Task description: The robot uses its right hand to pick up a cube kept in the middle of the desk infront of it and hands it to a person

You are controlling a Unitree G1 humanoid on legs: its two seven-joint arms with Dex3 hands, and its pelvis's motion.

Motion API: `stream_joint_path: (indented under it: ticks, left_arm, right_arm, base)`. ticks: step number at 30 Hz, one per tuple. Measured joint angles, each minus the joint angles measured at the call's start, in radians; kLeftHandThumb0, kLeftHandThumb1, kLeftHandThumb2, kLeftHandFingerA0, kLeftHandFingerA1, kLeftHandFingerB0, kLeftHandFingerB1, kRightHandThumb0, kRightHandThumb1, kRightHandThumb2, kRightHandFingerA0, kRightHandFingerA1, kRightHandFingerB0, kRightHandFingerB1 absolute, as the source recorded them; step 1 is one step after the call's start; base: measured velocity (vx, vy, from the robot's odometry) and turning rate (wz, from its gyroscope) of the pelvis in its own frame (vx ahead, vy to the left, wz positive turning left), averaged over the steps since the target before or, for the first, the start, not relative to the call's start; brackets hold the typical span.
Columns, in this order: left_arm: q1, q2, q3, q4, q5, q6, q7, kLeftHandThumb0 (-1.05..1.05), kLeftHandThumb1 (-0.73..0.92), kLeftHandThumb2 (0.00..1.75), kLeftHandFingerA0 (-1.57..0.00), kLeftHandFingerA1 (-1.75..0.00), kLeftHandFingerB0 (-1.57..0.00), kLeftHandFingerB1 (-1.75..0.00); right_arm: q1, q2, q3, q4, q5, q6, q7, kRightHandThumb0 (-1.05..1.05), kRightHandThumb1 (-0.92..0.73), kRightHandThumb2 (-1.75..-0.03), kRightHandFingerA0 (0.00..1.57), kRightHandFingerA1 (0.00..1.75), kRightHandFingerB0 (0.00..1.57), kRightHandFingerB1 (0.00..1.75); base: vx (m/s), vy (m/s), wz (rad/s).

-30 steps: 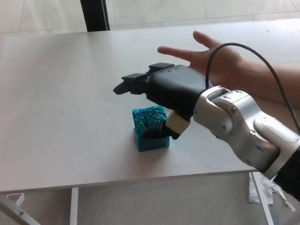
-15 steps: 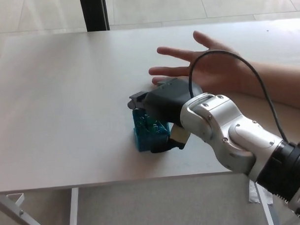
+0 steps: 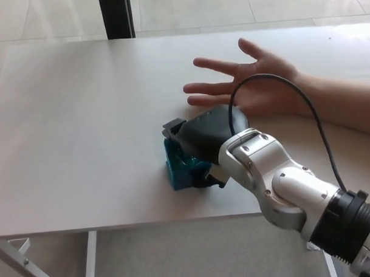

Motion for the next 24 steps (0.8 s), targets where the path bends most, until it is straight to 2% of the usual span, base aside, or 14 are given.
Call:
stream_joint_path:
  ticks: [3,4,6,7,8,9,13,15,17,18,19,20,21,24]
  left_arm:
    - [0.001,0.000,-0.003,0.001,0.000,0.000,0.000,-0.72,0.69,0.61,-0.65,-0.53,-0.50,-0.41]
    - [0.001,0.000,-0.003,0.001,0.000,0.000,0.000,-0.71,0.71,0.61,-0.65,-0.51,-0.48,-0.41]
    - [0.001,0.000,-0.006,0.001,0.000,0.000,0.000,-0.71,0.71,0.61,-0.65,-0.51,-0.48,-0.41]
    - [0.001,0.000,-0.007,0.001,0.000,0.000,0.000,-0.72,0.55,0.96,-0.61,-0.63,-0.42,-0.55]
    - [0.001,0.000,-0.008,0.001,0.000,0.000,0.000,-0.72,0.55,0.96,-0.61,-0.63,-0.42,-0.55]
    - [0.001,0.000,-0.009,0.001,0.000,0.000,0.000,-0.72,0.70,0.61,-0.68,-0.53,-0.50,-0.42]
    - [0.001,0.000,-0.011,0.001,0.000,0.000,0.000,-0.71,0.71,0.61,-0.67,-0.51,-0.50,-0.41]
    - [0.002,0.000,-0.013,0.001,0.000,0.000,0.000,-0.69,0.71,0.62,-0.66,-0.51,-0.50,-0.42]
    - [0.002,0.000,-0.013,0.002,0.000,0.000,0.000,-0.69,0.71,0.61,-0.67,-0.51,-0.51,-0.42]
    - [0.002,0.000,-0.013,0.002,0.000,0.000,0.000,-0.70,0.71,0.62,-0.66,-0.51,-0.51,-0.42]
    - [0.002,0.000,-0.013,0.002,0.000,0.000,0.000,-0.71,0.71,0.62,-0.67,-0.52,-0.51,-0.42]
    - [0.002,0.000,-0.014,0.002,0.000,0.000,0.000,-0.71,0.71,0.62,-0.66,-0.52,-0.51,-0.42]
    - [0.003,0.000,-0.015,0.002,0.000,0.000,0.001,-0.71,0.71,0.62,-0.66,-0.52,-0.51,-0.42]
    - [0.006,0.000,-0.017,0.002,0.000,0.000,0.001,-0.71,0.72,0.62,-0.67,-0.51,-0.50,-0.42]
  right_arm:
    - [0.024,0.008,-0.009,0.000,-0.009,0.000,-0.048,-0.29,-0.68,-0.66,0.87,1.68,0.63,0.60]
    - [0.029,0.010,-0.010,0.001,-0.013,0.000,-0.062,-0.35,-0.64,-0.61,0.79,1.67,0.84,0.73]
    - [0.041,0.016,-0.021,0.000,-0.019,-0.001,-0.101,-0.35,-0.64,-0.61,0.79,1.67,0.84,0.73]
    - [0.046,0.017,-0.024,0.000,-0.021,-0.001,-0.114,-0.42,-0.56,-0.60,0.81,1.69,0.92,0.74]
    - [0.051,0.019,-0.028,0.001,-0.023,-0.001,-0.131,-0.42,-0.56,-0.60,0.81,1.69,0.92,0.74]
    - [0.058,0.021,-0.033,0.001,-0.025,-0.002,-0.158,-0.39,-0.56,-0.58,0.80,1.70,0.90,0.83]
    - [0.074,0.027,-0.043,0.008,-0.030,-0.008,-0.223,-0.43,-0.58,-0.58,0.85,1.75,0.90,0.80]
    - [0.090,0.028,-0.052,0.012,-0.030,-0.015,-0.263,-0.30,-0.63,-0.64,0.86,1.70,0.88,0.92]
    - [0.103,0.028,-0.062,0.013,-0.030,-0.024,-0.294,-0.31,-0.66,-0.62,0.85,1.72,0.87,0.90]
    - [0.111,0.027,-0.068,0.013,-0.030,-0.032,-0.316,-0.29,-0.68,-0.62,0.82,1.72,0.81,1.04]
    - [0.114,0.027,-0.070,0.013,-0.030,-0.034,-0.321,-0.30,-0.66,-0.60,0.81,1.73,0.82,0.99]
    - [0.126,0.026,-0.080,0.012,-0.029,-0.042,-0.345,-0.35,-0.63,-0.60,0.82,1.72,0.86,0.80]
    - [0.135,0.025,-0.090,0.011,-0.029,-0.050,-0.363,-0.35,-0.63,-0.60,0.82,1.72,0.86,0.80]
    - [0.156,0.009,-0.134,0.010,-0.023,-0.078,-0.407,-0.31,-0.66,-0.62,0.83,1.71,0.80,1.05]
  base:
    - [0.00,0.000,0.00]
    - [0.00,0.000,0.00]
    - [0.00,0.000,0.00]
    - [0.00,0.000,0.00]
    - [0.00,0.000,0.00]
    - [0.00,0.000,0.00]
    - [0.00,0.000,0.00]
    - [0.00,0.000,0.00]
    - [0.00,0.000,0.00]
    - [0.00,0.000,0.00]
    - [0.00,0.000,0.00]
    - [0.00,0.000,0.00]
    - [0.00,0.000,0.00]
    - [0.00,0.000,0.00]
